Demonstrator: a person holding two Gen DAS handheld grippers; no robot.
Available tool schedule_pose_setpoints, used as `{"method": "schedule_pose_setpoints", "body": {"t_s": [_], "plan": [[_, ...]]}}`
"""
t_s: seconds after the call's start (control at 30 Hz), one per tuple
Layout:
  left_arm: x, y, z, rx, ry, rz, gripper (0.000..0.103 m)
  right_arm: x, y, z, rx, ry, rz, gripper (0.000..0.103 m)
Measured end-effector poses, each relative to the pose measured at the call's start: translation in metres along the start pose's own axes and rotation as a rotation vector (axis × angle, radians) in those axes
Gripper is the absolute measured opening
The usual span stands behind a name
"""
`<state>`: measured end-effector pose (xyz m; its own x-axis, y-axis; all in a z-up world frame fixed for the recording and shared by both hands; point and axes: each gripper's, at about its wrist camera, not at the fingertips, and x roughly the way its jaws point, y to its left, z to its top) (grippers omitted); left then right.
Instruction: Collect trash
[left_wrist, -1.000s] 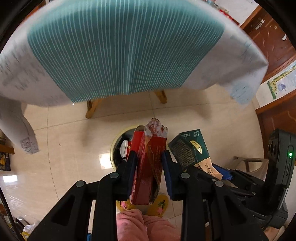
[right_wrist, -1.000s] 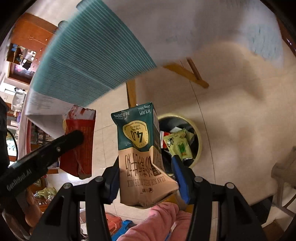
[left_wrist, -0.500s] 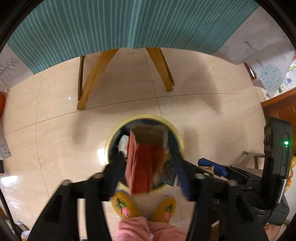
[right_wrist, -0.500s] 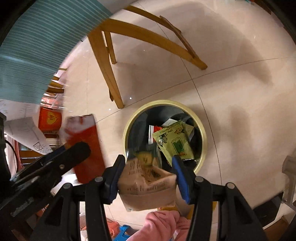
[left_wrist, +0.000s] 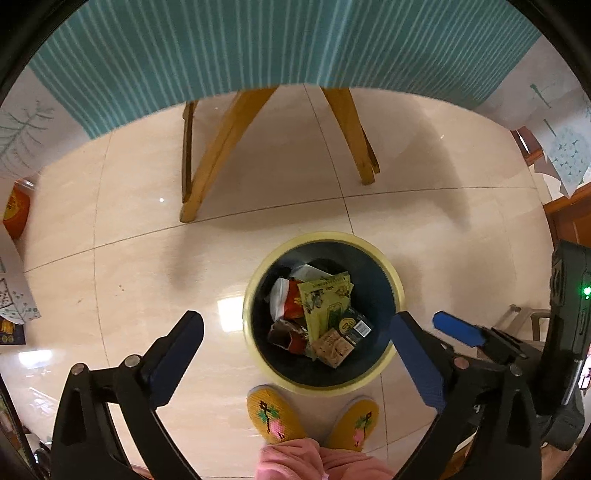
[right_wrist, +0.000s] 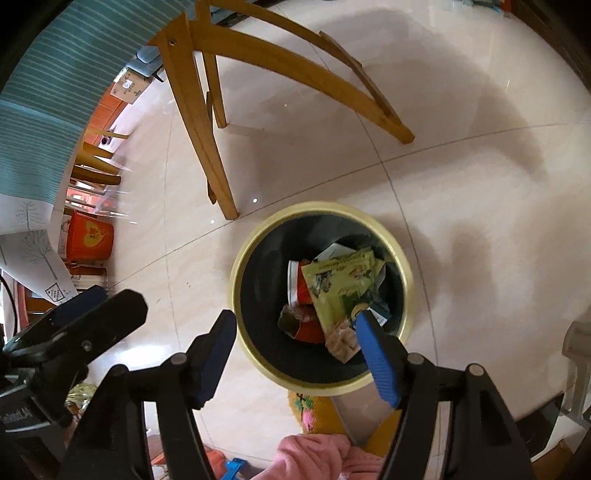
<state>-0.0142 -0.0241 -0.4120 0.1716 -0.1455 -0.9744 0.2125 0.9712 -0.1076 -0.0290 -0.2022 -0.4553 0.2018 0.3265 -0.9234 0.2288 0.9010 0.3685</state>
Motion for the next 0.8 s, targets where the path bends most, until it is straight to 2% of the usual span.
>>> {"method": "schedule_pose_setpoints", "body": {"t_s": [0.27, 0.8], "plan": [[-0.046, 0.000, -0.001, 0.002, -0.054, 0.033, 0.100, -0.038, 0.014, 0.010, -0.028, -0.079, -0.036, 0.068], [-0.213, -0.026, 0.007, -0.006, -0.218, 0.069, 0.100, -0.183, 0.060, 0.010, -0.141, -0.210, -0.075, 0.068]]}}
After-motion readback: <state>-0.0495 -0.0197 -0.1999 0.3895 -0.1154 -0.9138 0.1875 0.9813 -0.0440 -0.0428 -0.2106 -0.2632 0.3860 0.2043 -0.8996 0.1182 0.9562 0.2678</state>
